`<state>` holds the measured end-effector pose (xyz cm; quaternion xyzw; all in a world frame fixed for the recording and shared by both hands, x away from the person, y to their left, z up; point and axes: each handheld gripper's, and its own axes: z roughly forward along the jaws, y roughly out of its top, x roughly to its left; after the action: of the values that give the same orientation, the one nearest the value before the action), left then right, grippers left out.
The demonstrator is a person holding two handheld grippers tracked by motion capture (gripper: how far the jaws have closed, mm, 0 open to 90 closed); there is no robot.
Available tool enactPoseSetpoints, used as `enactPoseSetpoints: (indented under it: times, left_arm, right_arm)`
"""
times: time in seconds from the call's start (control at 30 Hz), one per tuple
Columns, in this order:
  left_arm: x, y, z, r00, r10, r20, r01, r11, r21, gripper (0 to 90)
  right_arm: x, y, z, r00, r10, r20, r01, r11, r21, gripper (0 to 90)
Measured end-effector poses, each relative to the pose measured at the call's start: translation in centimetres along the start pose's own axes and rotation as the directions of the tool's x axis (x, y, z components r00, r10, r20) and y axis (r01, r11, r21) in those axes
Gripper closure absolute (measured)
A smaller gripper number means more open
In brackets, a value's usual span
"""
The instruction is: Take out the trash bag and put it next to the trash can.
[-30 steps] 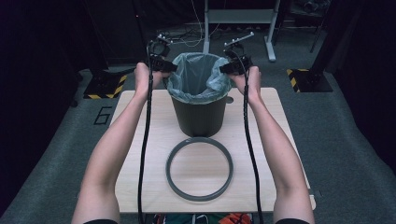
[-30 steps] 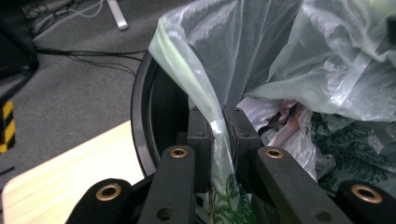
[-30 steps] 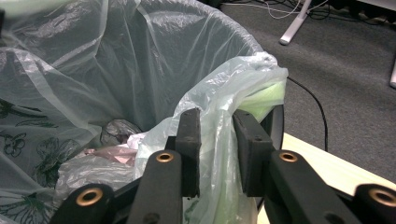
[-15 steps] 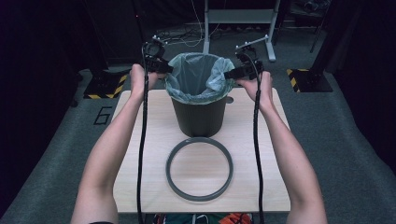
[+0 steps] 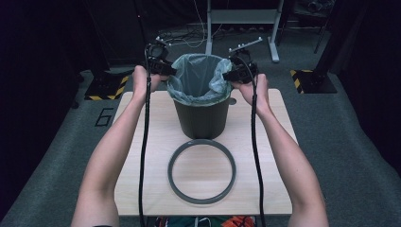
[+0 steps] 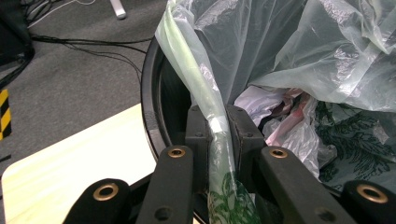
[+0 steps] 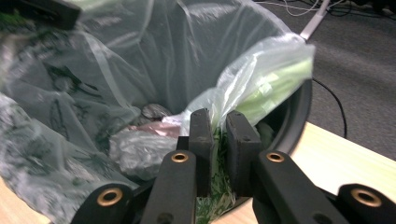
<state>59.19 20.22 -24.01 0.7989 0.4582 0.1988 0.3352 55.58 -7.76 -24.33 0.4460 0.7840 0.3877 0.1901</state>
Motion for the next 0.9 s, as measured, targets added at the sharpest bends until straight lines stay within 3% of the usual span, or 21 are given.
enactPoseSetpoints:
  times: [0.17,0.27,0.4,0.5,0.63,0.9]
  left_arm:
    - [-0.2,0.0,0.2,0.9999,0.007,0.009,-0.007,0.9999,0.008,80.1]
    - [-0.4,0.1,0.3,0.9999,0.010,0.013,-0.010,0.9999,0.009,79.8]
    - [-0.7,0.1,0.3,0.9997,0.019,0.015,-0.020,0.9997,0.014,79.5]
    - [-0.6,0.2,0.2,0.9996,0.026,0.012,-0.026,0.9995,0.018,80.0]
    - [-0.2,0.2,-0.6,0.9999,0.015,0.002,-0.015,0.9999,-0.002,81.3]
    - [1.2,0.4,-2.3,0.9998,-0.017,-0.004,0.017,0.9993,-0.034,81.4]
  right_arm:
    - [0.1,0.8,-0.1,0.9997,0.010,-0.021,-0.011,1.000,-0.021,83.5]
    - [-0.3,1.3,-0.4,0.9982,0.045,-0.039,-0.047,0.997,-0.055,83.5]
    - [-1.0,1.8,-0.6,0.9963,0.072,-0.047,-0.077,0.991,-0.112,83.7]
    - [-1.2,2.0,-0.3,0.9964,0.076,-0.037,-0.080,0.989,-0.124,83.9]
    - [-1.9,1.6,0.4,0.9939,0.097,-0.052,-0.101,0.991,-0.091,83.1]
    - [-1.4,0.1,1.0,0.9971,0.054,-0.054,-0.056,0.998,-0.037,77.8]
